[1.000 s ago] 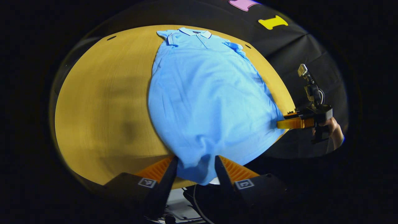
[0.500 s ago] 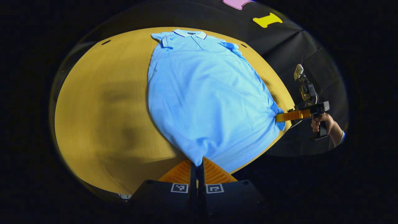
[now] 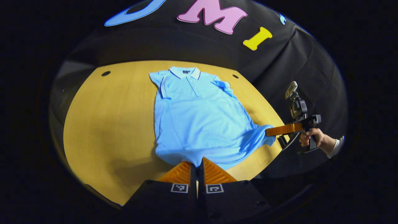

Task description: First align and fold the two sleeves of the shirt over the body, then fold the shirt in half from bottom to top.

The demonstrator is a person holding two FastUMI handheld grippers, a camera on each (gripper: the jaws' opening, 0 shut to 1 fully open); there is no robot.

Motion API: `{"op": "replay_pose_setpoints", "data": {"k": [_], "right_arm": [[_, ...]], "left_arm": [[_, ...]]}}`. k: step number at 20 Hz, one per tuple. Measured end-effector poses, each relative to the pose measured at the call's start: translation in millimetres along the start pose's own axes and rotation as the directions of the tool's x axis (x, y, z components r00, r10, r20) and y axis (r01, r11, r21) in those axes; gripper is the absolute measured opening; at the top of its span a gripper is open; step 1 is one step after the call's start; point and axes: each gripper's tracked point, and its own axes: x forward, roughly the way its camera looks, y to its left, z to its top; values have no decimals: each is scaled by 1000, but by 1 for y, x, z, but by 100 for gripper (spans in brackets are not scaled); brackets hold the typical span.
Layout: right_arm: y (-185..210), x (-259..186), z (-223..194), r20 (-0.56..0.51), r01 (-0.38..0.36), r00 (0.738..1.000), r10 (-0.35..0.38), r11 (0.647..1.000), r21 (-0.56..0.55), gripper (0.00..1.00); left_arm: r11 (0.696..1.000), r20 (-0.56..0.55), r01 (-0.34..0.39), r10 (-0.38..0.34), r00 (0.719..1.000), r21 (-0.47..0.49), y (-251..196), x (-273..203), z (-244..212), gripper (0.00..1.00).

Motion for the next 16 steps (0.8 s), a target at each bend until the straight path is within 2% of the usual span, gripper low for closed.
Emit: {"op": "replay_pose_setpoints", "data": {"k": [5, 9, 10, 11, 14, 16], "right_arm": [[26, -4, 91, 122, -11, 992, 34, 983, -184, 6], [57, -2, 200, 273, 3, 959, 78, 958, -286, 6], [57, 5, 226, 303, 20, 950, 77, 952, -304, 9], [55, 14, 249, 328, 43, 942, 69, 946, -322, 6], [45, 55, 311, 375, 114, 927, 26, 930, -348, 6], [41, 89, 335, 386, 130, 922, 15, 929, -346, 6]], "left_arm": [[996, 123, -55, 46, 991, 71, 11, 3, 80, 6], [997, 264, -73, 62, 963, 32, 19, 13, 175, 6], [995, 293, -94, 81, 953, 29, 27, 19, 200, 6], [993, 320, -115, 100, 942, 26, 36, 28, 221, 6], [988, 324, -144, 152, 934, -49, 66, 63, 267, 6], [975, 314, -217, 223, 923, -56, 94, 92, 286, 6]]}}
